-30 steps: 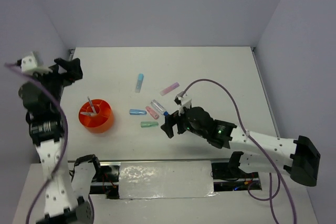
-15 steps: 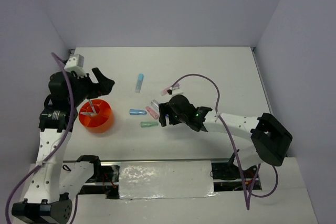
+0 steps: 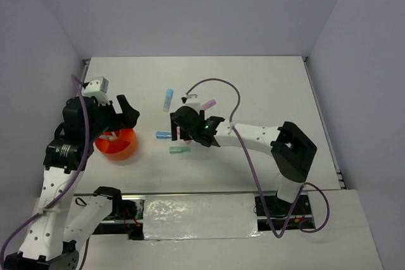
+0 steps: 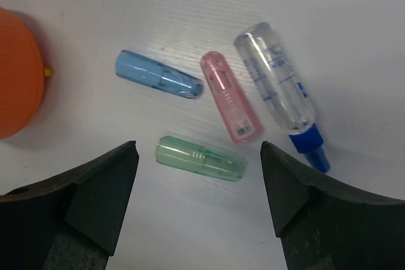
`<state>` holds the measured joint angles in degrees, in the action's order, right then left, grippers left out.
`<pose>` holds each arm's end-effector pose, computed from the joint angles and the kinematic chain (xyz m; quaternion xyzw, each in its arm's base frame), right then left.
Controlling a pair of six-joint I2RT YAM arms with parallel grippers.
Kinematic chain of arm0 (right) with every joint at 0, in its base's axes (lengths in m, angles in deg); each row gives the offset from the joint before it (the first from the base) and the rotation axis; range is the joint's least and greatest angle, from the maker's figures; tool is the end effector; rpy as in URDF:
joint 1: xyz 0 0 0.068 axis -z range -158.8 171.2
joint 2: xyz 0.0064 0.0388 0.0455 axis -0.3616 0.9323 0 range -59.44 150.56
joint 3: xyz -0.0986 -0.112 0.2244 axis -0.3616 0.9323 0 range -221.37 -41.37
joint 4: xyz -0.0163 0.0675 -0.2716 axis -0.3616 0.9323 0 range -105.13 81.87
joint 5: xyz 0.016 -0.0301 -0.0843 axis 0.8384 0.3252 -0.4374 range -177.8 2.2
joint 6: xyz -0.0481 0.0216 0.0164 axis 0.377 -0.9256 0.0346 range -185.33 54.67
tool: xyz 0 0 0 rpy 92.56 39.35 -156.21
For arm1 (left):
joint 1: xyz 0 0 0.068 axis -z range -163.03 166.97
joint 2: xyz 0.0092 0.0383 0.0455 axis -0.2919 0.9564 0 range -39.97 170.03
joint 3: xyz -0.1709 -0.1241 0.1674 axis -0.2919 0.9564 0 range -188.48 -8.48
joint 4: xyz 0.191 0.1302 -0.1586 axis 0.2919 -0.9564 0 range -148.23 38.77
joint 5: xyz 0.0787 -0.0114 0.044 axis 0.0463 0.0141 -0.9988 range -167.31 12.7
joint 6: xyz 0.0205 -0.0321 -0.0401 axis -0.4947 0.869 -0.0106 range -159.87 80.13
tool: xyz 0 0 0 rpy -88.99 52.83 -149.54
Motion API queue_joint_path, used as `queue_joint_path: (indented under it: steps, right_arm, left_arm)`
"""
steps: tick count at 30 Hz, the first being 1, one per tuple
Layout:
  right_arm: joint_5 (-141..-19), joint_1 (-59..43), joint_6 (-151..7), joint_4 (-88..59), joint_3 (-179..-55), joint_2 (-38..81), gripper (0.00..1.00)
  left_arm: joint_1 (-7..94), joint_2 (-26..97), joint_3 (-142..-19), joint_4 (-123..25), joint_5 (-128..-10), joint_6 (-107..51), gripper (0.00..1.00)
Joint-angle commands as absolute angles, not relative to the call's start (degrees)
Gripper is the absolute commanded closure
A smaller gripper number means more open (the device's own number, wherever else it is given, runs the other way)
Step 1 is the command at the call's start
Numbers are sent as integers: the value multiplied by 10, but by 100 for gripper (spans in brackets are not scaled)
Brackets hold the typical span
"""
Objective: Sort the stationery into containers
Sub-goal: Pick up the stationery from the center of the board.
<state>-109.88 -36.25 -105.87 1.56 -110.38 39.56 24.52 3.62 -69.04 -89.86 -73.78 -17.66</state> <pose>0.2244 0.3254 0.2111 -0.0642 0.9126 0.1567 0.3720 0.1691 -0.0247 0.3866 -0.0884 0.8225 -0.1687 0.5360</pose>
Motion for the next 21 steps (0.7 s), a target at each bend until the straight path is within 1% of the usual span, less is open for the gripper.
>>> queue_joint_path:
  steps: [1, 3, 5, 6, 7, 8, 9, 10, 11, 12, 14, 15, 17, 21]
  right_arm:
    - [-1141, -394, -992, 78, -1162, 425, 16]
    - [-1135, -400, -968, 74, -1156, 423, 15]
    - [-1123, -392, -961, 53, -1117, 392, 14]
    - [-1099, -387, -923, 29, -1096, 374, 14]
    - [-998, -385, -883, -46, -1070, 338, 14]
    - [-940, -386, -836, -80, -1032, 322, 14]
    - [-896, -392, -753, -87, -1027, 302, 13]
    - [-854, -397, -714, -79, -1028, 297, 13]
    - [-849, -405, -678, -67, -1032, 293, 13]
    - [-844, -405, -614, -49, -1033, 292, 13]
    - [-817, -399, -565, -31, -1048, 303, 13]
    - [-809, -387, -545, -10, -1057, 313, 14]
    - [-794, -375, -502, 19, -1096, 349, 20]
    - [-802, -362, -454, 53, -1142, 407, 27]
  left_arm:
    - [251, -1, -703, -907, -714, -208, 1]
    - [254, -20, -694, -904, -685, -217, 1]
    - [256, -28, -678, -890, -653, -214, 1]
    - [256, -25, -672, -889, -636, -213, 1]
    - [256, -17, -665, -898, -616, -212, 1]
    - [256, -12, -665, -905, -615, -212, 1]
    - [256, -8, -665, -911, -632, -209, 1]
    - [256, -9, -665, -917, -647, -207, 1]
    - [256, -12, -665, -925, -667, -198, 1]
    - [256, -20, -665, -929, -714, -191, 1]
    - [256, -29, -662, -934, -738, -179, 1]
    - [256, -32, -660, -933, -738, -180, 1]
    - [256, -34, -658, -936, -724, -189, 1]
    - [256, -23, -662, -953, -717, -204, 1]
